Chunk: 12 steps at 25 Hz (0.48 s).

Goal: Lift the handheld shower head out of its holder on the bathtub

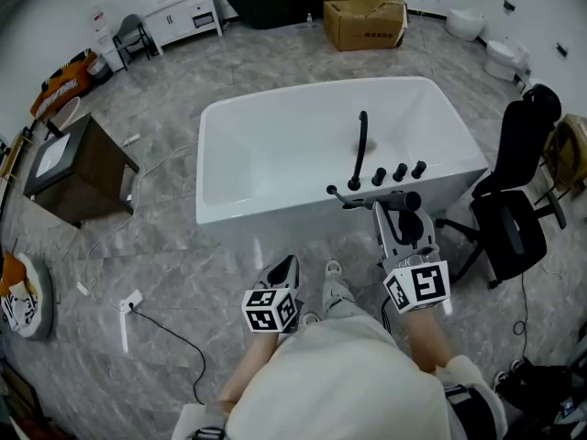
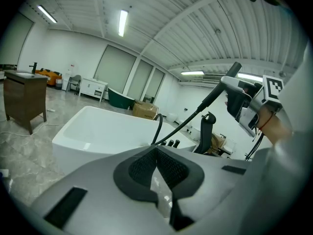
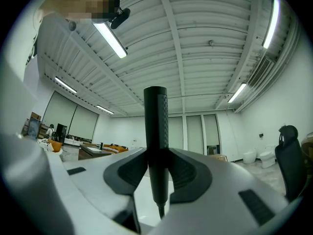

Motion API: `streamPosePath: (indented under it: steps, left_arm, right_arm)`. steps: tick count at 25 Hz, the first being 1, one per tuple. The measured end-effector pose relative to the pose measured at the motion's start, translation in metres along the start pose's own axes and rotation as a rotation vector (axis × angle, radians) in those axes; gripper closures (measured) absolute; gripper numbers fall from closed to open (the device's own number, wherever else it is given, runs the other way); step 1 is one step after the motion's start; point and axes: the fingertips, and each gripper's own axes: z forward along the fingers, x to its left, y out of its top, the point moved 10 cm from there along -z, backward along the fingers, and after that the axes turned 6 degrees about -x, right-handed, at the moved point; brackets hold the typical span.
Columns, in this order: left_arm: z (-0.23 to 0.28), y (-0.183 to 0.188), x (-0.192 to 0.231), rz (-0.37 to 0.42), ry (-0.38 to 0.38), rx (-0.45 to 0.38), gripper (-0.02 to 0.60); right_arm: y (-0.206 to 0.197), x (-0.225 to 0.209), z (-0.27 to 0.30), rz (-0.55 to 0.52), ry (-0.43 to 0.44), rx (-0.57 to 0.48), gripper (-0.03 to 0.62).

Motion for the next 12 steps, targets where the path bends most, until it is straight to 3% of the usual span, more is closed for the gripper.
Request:
streamPosePath:
  steps: [12]
  left_arm:
    - [0.0027,-0.0015,-0.0020,-0.002,-0.005,0.004,0.561]
  right_arm:
    - [-0.0024,-0.0032,-0.0008,0.004,-0.012,0.008,0.453]
